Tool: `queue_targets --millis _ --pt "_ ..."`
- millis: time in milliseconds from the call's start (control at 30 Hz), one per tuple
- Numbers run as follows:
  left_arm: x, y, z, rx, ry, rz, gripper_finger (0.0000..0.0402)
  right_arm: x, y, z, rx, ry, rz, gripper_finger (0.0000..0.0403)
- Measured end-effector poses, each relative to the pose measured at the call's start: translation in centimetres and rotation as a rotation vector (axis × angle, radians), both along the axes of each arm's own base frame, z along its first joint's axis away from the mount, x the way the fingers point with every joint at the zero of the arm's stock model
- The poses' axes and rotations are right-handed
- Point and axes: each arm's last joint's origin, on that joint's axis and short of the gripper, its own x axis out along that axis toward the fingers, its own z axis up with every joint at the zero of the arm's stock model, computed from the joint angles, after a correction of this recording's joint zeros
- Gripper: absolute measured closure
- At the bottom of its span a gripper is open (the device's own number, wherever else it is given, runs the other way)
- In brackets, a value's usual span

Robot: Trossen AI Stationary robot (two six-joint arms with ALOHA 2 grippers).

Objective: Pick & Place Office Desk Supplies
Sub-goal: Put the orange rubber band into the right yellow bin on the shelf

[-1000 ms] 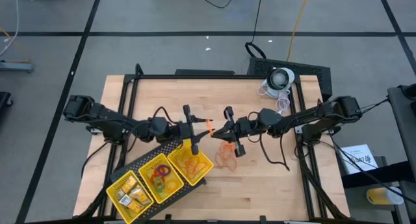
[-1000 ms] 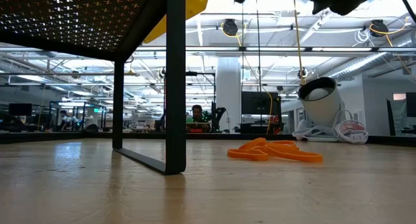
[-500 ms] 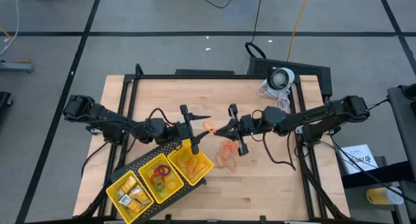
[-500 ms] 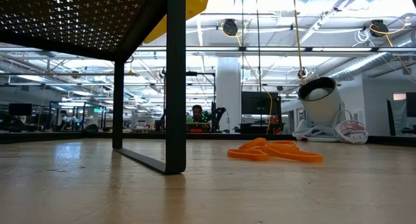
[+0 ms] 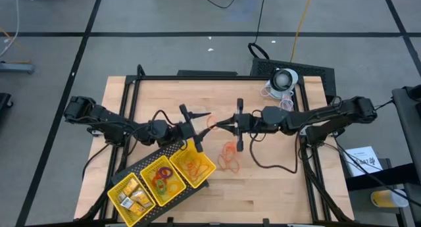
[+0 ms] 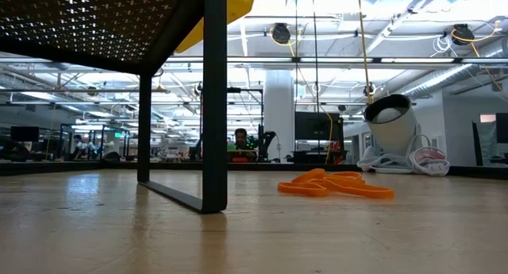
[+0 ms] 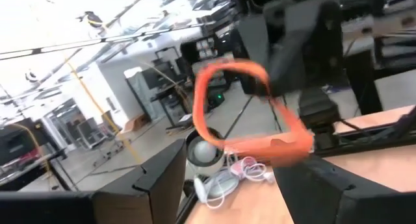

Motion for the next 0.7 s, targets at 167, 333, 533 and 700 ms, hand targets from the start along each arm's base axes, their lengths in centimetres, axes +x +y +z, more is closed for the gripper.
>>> queue_targets --millis 167,333,533,700 --pt "0.0 0.0 0.0 -0.027 -0.011 -0.001 0.0163 -0.1 -0.2 0.2 -0.033 -0.005 -0.049 0.0403" --pt "0.0 0.0 0.0 -0.155 -0.055 -0.029 0.0162 -0.3 -0.2 0.6 -0.033 -0.027 -0.043 0.0403" --pt "0.0 0.0 -0.1 -0.259 -0.081 -0.047 0.0162 -0.4 -0.2 0.6 -0.05 -0.025 -0.044 0.0403" --pt "-1.2 0.2 1.2 -0.277 -0.089 -0.046 0.0162 -0.4 -0.2 0.7 -0.053 -0.028 -0.043 0.0403"
